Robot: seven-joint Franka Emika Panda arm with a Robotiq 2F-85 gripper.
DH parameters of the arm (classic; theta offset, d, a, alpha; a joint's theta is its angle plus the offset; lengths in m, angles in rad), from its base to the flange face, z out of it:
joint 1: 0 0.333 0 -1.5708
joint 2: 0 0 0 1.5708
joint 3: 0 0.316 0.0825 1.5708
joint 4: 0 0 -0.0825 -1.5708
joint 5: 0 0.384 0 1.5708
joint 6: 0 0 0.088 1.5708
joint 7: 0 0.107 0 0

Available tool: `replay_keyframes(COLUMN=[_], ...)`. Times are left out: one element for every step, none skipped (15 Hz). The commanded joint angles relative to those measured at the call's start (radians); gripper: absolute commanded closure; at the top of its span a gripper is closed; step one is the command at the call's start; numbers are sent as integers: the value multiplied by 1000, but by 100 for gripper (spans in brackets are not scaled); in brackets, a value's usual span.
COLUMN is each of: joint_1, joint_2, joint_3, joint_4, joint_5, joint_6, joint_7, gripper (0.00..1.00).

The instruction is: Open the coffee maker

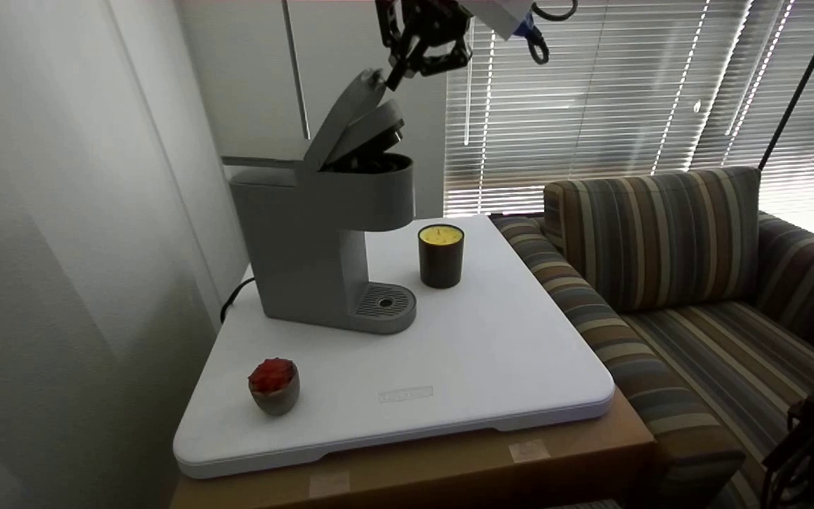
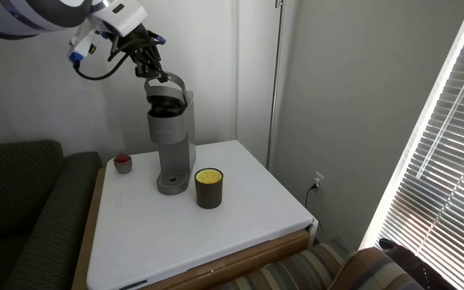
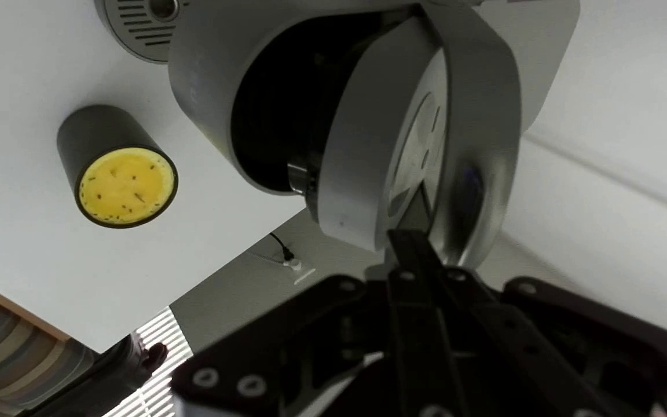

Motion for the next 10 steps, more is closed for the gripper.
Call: replay_keyframes(joint_1=[-1,-2,-2,-1,2,9,12,13,17,20], joint_2=[12,13,16,17,19,21,23,24,26,29], joint_3=[18,22,25,27,25,17,14,14,9,7], joint_4=[33,38,42,47,52,59,66,74,84,90], joint_5=[16,17,16,14,8,-4,-8,-10,-16,-19], joint_6=[13,14,12,12,11,9,9,7,7,10], joint_7=[-6,-6,-6,-5,0,7,9,8,11,11], gripper=[100,100,100,100,100,100,100,100,100,100])
